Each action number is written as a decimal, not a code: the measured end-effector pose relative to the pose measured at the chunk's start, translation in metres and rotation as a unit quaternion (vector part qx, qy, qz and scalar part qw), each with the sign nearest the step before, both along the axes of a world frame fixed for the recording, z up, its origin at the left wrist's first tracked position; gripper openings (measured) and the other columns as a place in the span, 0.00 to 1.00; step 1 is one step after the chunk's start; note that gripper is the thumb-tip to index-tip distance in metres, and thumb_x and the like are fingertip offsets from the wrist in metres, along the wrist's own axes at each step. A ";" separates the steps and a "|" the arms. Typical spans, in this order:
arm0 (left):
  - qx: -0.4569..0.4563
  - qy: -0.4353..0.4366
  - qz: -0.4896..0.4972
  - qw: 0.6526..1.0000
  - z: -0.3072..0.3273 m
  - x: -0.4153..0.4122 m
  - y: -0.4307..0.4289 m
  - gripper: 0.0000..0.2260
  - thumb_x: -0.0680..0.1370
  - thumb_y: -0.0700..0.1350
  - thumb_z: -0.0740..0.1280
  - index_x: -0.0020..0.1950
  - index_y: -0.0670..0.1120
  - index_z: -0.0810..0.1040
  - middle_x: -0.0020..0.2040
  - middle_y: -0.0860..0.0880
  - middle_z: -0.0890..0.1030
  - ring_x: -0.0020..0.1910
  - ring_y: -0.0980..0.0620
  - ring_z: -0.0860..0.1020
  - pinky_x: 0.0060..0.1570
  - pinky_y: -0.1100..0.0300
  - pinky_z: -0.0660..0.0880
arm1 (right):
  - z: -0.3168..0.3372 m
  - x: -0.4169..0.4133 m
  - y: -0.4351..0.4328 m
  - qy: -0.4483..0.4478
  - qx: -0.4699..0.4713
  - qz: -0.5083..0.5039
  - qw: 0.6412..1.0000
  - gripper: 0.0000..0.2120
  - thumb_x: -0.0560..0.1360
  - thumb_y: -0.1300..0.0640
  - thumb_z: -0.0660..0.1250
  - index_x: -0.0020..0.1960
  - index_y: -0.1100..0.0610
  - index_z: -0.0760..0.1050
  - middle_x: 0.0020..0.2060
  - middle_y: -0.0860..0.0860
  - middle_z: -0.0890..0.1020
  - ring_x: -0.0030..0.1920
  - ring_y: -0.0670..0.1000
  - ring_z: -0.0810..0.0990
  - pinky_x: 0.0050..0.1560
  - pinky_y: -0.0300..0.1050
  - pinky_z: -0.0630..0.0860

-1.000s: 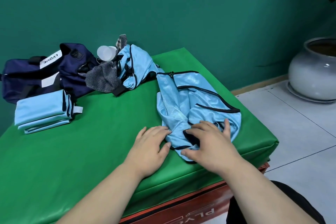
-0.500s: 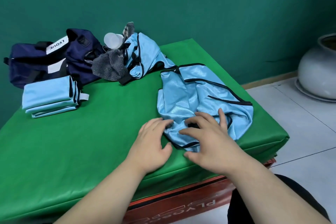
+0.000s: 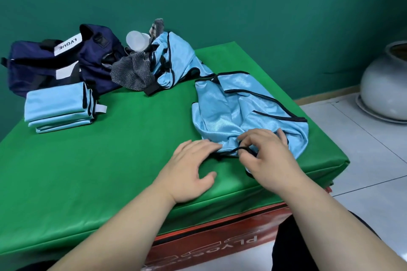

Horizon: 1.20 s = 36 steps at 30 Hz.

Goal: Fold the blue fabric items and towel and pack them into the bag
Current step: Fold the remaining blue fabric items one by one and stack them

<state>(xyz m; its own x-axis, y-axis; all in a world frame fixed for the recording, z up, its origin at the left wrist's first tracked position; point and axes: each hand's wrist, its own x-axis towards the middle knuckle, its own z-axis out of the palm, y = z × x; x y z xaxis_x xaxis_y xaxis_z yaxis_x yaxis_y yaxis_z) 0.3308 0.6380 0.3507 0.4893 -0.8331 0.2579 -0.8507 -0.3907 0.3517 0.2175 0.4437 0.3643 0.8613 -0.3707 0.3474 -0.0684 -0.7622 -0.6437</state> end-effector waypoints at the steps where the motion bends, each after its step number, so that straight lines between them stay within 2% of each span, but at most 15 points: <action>1: 0.014 0.001 0.005 1.000 0.000 0.001 -0.002 0.28 0.71 0.58 0.63 0.72 0.56 0.70 0.68 0.56 0.74 0.70 0.57 0.68 0.73 0.48 0.61 | -0.001 0.000 -0.002 0.003 0.002 -0.006 1.000 0.04 0.71 0.52 0.67 0.38 0.48 0.74 0.48 0.37 0.80 0.58 0.42 0.73 0.76 0.63 0.47; 4: 0.030 0.011 0.012 0.999 0.003 0.008 -0.009 0.27 0.72 0.62 0.60 0.71 0.57 0.71 0.65 0.59 0.74 0.68 0.60 0.67 0.76 0.49 0.54 | -0.002 0.003 -0.008 0.019 -0.023 -0.046 0.998 0.02 0.72 0.53 0.68 0.40 0.49 0.76 0.52 0.38 0.80 0.66 0.46 0.70 0.76 0.61 0.44; 6: 0.029 -0.003 0.022 0.999 0.005 0.012 -0.017 0.25 0.73 0.63 0.60 0.69 0.58 0.73 0.63 0.60 0.76 0.66 0.58 0.69 0.75 0.49 0.53 | -0.002 0.005 -0.011 0.043 -0.027 -0.071 0.996 0.02 0.73 0.55 0.68 0.42 0.51 0.77 0.55 0.40 0.79 0.70 0.47 0.66 0.75 0.60 0.42; 8: 0.015 -0.022 0.039 0.999 0.006 0.013 -0.028 0.22 0.74 0.63 0.62 0.65 0.58 0.76 0.58 0.60 0.78 0.63 0.56 0.71 0.72 0.48 0.57 | -0.002 0.006 -0.012 0.055 -0.034 -0.085 0.994 0.02 0.74 0.56 0.67 0.43 0.52 0.78 0.56 0.41 0.79 0.71 0.47 0.65 0.75 0.59 0.41; 11: -0.013 -0.029 0.054 0.998 0.004 0.015 -0.040 0.15 0.75 0.58 0.66 0.60 0.57 0.80 0.52 0.60 0.79 0.58 0.55 0.73 0.65 0.53 0.61 | -0.003 0.006 -0.014 0.065 -0.037 -0.102 0.992 0.05 0.73 0.56 0.66 0.40 0.53 0.79 0.55 0.41 0.79 0.69 0.46 0.65 0.75 0.59 0.42; 14: -0.071 -0.010 0.057 0.996 0.001 0.015 -0.037 0.13 0.74 0.52 0.67 0.58 0.56 0.81 0.50 0.61 0.80 0.54 0.58 0.73 0.62 0.57 0.63 | -0.004 0.008 -0.015 0.075 -0.046 -0.108 0.990 0.08 0.72 0.53 0.63 0.39 0.53 0.79 0.52 0.42 0.78 0.65 0.46 0.66 0.75 0.60 0.43; 16: -0.113 0.021 0.058 0.992 -0.001 0.013 -0.032 0.13 0.74 0.50 0.68 0.58 0.55 0.81 0.47 0.63 0.78 0.50 0.62 0.70 0.60 0.60 0.65 | -0.004 0.010 -0.015 0.080 -0.042 -0.109 0.990 0.11 0.68 0.49 0.59 0.38 0.52 0.79 0.52 0.40 0.77 0.66 0.46 0.66 0.74 0.60 0.44; 20: -0.176 0.060 0.064 0.980 -0.004 0.012 -0.025 0.11 0.76 0.51 0.64 0.56 0.55 0.81 0.48 0.61 0.80 0.52 0.56 0.73 0.59 0.64 0.65 | -0.001 0.010 -0.014 0.095 -0.006 -0.081 0.992 0.09 0.66 0.48 0.58 0.36 0.48 0.76 0.59 0.39 0.76 0.71 0.45 0.63 0.75 0.60 0.40; 24: -0.188 0.088 0.082 0.975 -0.004 0.011 -0.024 0.11 0.78 0.46 0.63 0.58 0.57 0.78 0.46 0.63 0.77 0.51 0.53 0.71 0.56 0.59 0.68 | 0.004 0.008 -0.010 0.099 0.008 -0.066 0.993 0.05 0.71 0.50 0.63 0.38 0.47 0.76 0.64 0.41 0.76 0.73 0.46 0.61 0.76 0.61 0.38; 26: -0.188 0.107 0.096 0.972 -0.003 0.009 -0.024 0.13 0.78 0.46 0.62 0.60 0.60 0.74 0.44 0.64 0.74 0.51 0.52 0.71 0.54 0.57 0.70 | 0.007 0.007 -0.007 0.079 0.010 -0.069 0.994 0.04 0.70 0.48 0.63 0.40 0.45 0.76 0.65 0.41 0.75 0.73 0.45 0.62 0.76 0.61 0.39; 27: -0.185 0.112 0.100 0.971 -0.002 0.008 -0.024 0.13 0.78 0.46 0.61 0.60 0.61 0.72 0.44 0.63 0.74 0.51 0.51 0.71 0.54 0.56 0.70 | 0.008 0.005 -0.005 0.064 0.008 -0.066 0.996 0.07 0.69 0.45 0.63 0.44 0.44 0.77 0.65 0.41 0.74 0.73 0.45 0.61 0.76 0.60 0.40; 30: -0.176 0.115 0.099 0.973 -0.002 0.009 -0.025 0.12 0.79 0.48 0.60 0.61 0.61 0.70 0.45 0.63 0.74 0.52 0.50 0.71 0.55 0.53 0.71 | 0.012 0.002 0.006 0.040 -0.038 -0.022 0.998 0.25 0.67 0.36 0.63 0.61 0.44 0.76 0.66 0.39 0.72 0.74 0.44 0.60 0.77 0.59 0.39; 32: -0.173 0.113 0.093 0.974 -0.002 0.010 -0.025 0.11 0.79 0.51 0.59 0.61 0.62 0.70 0.45 0.63 0.74 0.52 0.50 0.71 0.56 0.52 0.71 | 0.011 0.003 0.013 0.055 -0.080 -0.002 0.995 0.32 0.66 0.34 0.64 0.67 0.44 0.73 0.64 0.39 0.73 0.73 0.44 0.61 0.77 0.60 0.39; 34: -0.177 0.109 0.086 0.974 -0.002 0.010 -0.024 0.11 0.79 0.54 0.58 0.60 0.62 0.71 0.46 0.65 0.74 0.51 0.55 0.70 0.56 0.52 0.70 | 0.007 0.006 0.016 0.060 -0.107 0.003 0.992 0.28 0.68 0.39 0.68 0.67 0.45 0.74 0.60 0.40 0.76 0.69 0.46 0.67 0.77 0.61 0.40; 36: -0.195 0.101 0.069 0.973 -0.001 0.009 -0.023 0.11 0.78 0.53 0.59 0.60 0.60 0.73 0.47 0.67 0.75 0.52 0.65 0.69 0.57 0.52 0.69 | 0.006 0.008 0.015 0.051 -0.108 -0.002 0.993 0.21 0.71 0.46 0.67 0.63 0.45 0.77 0.54 0.41 0.79 0.64 0.47 0.73 0.77 0.62 0.43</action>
